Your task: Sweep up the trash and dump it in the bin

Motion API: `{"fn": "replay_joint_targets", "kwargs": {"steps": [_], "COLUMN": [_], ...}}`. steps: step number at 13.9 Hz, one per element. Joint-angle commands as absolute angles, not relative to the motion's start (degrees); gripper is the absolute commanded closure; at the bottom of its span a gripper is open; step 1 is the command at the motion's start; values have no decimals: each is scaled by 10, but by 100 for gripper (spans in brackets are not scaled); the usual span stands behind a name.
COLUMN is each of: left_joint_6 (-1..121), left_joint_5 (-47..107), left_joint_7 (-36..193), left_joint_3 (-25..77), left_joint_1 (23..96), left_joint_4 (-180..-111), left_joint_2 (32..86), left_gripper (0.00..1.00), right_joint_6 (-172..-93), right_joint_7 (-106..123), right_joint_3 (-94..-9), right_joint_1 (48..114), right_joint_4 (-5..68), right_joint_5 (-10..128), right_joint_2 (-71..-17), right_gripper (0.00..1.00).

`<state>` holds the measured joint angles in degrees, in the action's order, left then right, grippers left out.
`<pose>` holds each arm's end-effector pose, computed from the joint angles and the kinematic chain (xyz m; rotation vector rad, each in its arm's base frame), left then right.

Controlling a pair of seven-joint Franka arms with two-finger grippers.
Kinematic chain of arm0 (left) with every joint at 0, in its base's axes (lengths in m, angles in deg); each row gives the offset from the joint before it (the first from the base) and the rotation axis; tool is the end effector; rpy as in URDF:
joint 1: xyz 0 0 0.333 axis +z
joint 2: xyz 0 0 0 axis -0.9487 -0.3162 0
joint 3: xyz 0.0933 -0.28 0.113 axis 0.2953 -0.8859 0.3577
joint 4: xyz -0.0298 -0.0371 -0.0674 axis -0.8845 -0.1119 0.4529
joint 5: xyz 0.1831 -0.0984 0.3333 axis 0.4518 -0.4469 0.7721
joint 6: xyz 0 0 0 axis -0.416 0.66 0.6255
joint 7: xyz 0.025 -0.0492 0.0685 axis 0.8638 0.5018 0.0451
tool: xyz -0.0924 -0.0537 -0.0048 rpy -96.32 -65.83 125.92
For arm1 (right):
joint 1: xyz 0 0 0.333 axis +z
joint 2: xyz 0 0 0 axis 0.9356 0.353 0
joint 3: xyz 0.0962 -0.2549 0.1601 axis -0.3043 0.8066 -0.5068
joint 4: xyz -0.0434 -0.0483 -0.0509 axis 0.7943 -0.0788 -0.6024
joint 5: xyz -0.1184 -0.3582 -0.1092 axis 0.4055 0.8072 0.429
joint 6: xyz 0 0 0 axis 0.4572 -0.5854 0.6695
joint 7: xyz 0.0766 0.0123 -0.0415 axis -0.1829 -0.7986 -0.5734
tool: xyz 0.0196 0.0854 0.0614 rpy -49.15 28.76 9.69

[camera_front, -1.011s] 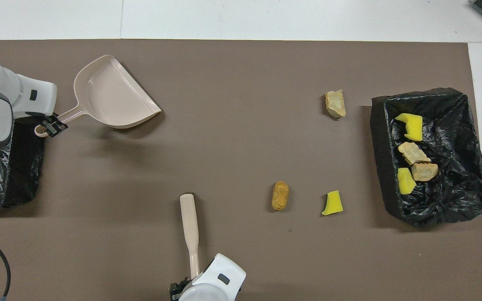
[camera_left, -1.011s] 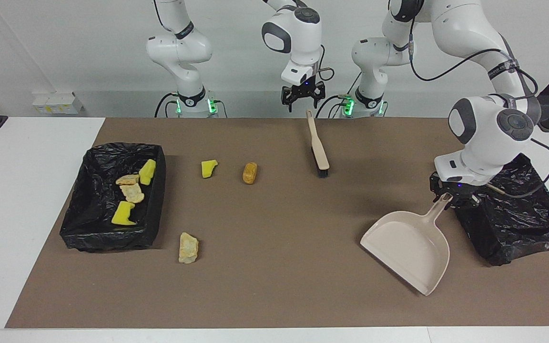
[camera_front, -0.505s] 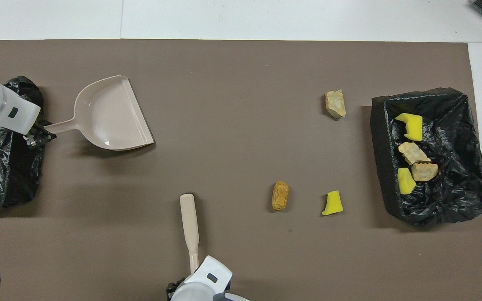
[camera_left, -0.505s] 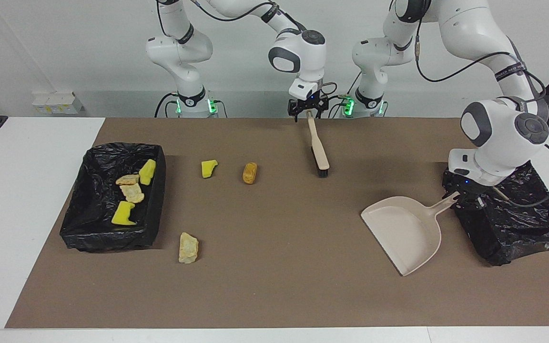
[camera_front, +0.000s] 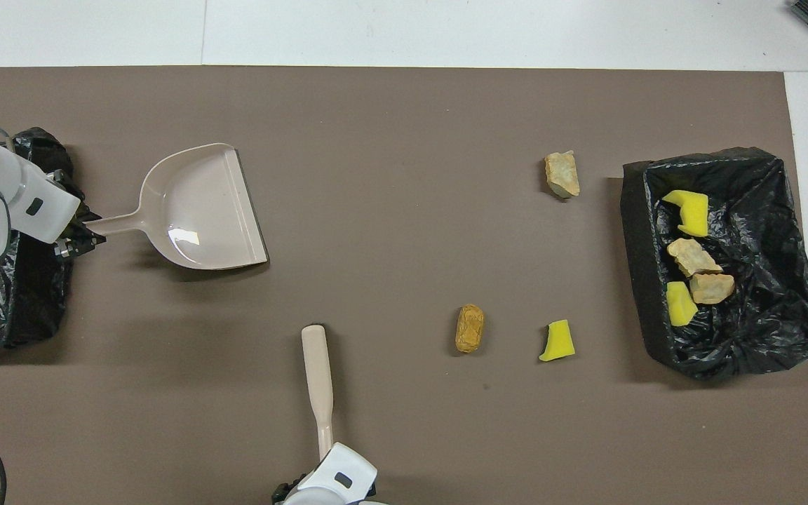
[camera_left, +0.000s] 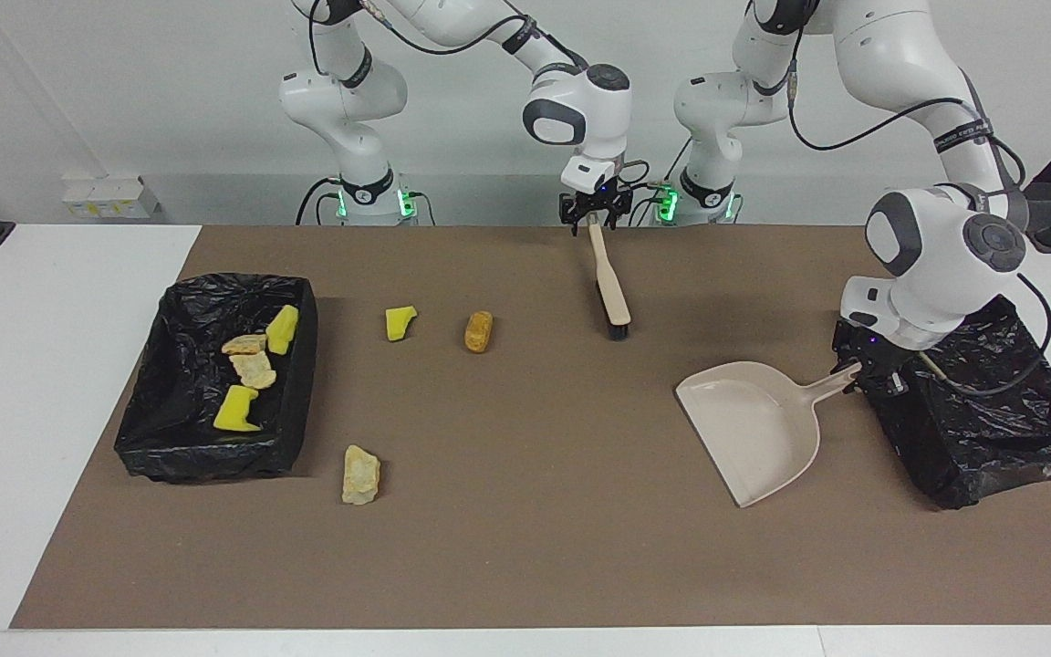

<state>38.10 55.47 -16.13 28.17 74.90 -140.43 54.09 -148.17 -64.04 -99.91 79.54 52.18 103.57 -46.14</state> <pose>0.6196 0.0282 0.3920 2.4441 -1.9361 -0.0599 0.2389 0.5019 0.3350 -3.0938 -0.2558 -0.0055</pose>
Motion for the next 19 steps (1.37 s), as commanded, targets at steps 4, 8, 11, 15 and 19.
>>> {"fn": "replay_joint_targets", "kwargs": {"steps": [4, 8, 11, 15, 19], "left_joint_6": [399, 399, 400, 401, 495], "left_joint_5": [548, 548, 547, 546, 542], "left_joint_7": [-200, -199, -200, -198, -133], "left_joint_3": [285, 285, 282, 281, 281], "left_joint_1": [735, 735, 731, 692, 633], "left_joint_4": [-1430, -1428, -1428, -1439, -1557], "left_joint_2": [560, 559, 559, 566, 621], "left_gripper": [100, 100, 100, 100, 100], "right_joint_6": [-1481, -1461, -1436, -1348, -1346], "right_joint_7": [-666, -671, -673, -634, -447], "right_joint_3": [-1001, -990, -956, -889, -746], "right_joint_1": [792, 785, 771, 771, 769], "right_joint_4": [511, 491, 498, 523, 547], "right_joint_5": [1057, 1057, 1046, 972, 952], "right_joint_2": [-450, -466, -545, -655, -674], "right_gripper": [100, 100, 100, 100, 100]}}
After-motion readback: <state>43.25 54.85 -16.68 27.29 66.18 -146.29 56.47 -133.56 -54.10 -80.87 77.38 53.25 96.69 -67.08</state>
